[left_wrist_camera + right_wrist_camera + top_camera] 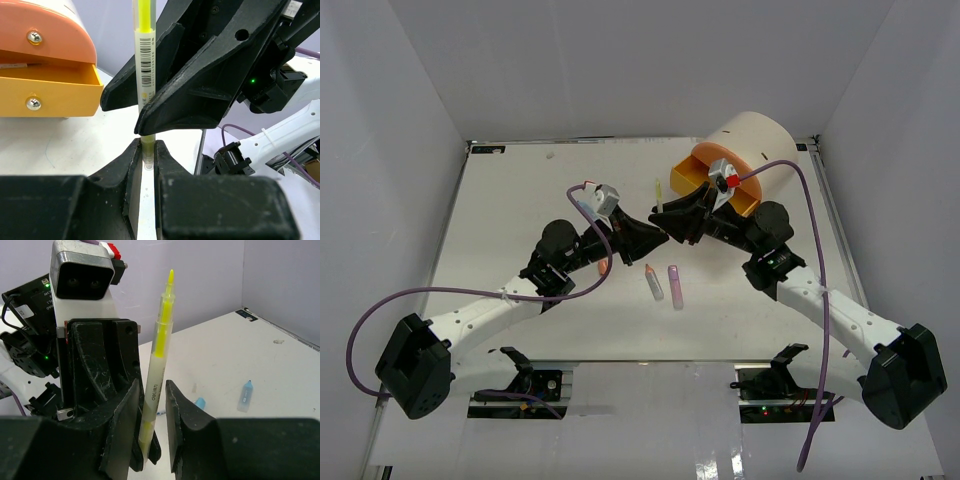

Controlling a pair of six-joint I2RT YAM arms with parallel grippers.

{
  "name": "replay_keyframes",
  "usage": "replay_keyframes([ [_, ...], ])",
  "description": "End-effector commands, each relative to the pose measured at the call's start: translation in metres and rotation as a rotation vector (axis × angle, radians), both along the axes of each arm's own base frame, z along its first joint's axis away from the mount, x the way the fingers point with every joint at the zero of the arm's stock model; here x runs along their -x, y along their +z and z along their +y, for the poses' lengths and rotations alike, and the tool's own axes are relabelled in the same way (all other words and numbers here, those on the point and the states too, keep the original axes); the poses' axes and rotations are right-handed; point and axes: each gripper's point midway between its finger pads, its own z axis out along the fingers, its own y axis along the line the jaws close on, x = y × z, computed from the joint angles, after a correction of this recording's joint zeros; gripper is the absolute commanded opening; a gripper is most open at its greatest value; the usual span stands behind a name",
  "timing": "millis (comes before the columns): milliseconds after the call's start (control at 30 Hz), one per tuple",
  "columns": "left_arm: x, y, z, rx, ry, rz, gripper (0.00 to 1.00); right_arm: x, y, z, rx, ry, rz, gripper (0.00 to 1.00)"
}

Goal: Sort the stationery into containers
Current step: Pick up the pen from the center of the board, then pick up the pen cap from the center of the board.

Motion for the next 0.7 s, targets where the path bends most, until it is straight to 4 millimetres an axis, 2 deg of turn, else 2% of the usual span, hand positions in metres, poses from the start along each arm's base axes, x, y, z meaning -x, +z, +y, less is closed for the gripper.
replay_keyframes([
  [0, 0.008, 0.006, -0.001, 0.020, -0.034, -0.026, 0.02, 0.006, 0.017, 0.001, -0.044, 0.019, -0.067, 0.34],
  [367, 0.009, 0.007, -0.002, 0.034, -0.043, -0.037, 0.05, 0.006, 0.019, 0.004, -0.057, 0.029, -0.072, 0.22],
  [433, 0.010, 0.006, -0.002, 0.036, -0.044, -0.040, 0.05, 0.006, 0.020, 0.004, -0.061, 0.028, -0.074, 0.18],
  [467, 0.010, 0.004, -0.002, 0.036, -0.045, -0.034, 0.05, 0.007, 0.020, 0.004, -0.061, 0.028, -0.076, 0.12],
  [567, 0.012, 0.001, -0.002, 0.027, -0.051, -0.026, 0.15, 0.007, 0.022, 0.003, -0.059, 0.024, -0.085, 0.08],
  [600, 0.010, -0.001, 0.000, 0.020, -0.035, -0.014, 0.27, 0.006, 0.019, 0.003, -0.046, 0.020, -0.078, 0.08],
  [667, 0.008, -0.005, 0.003, 0.010, -0.010, -0.001, 0.41, 0.004, 0.017, 0.002, -0.033, 0.002, -0.079, 0.08],
])
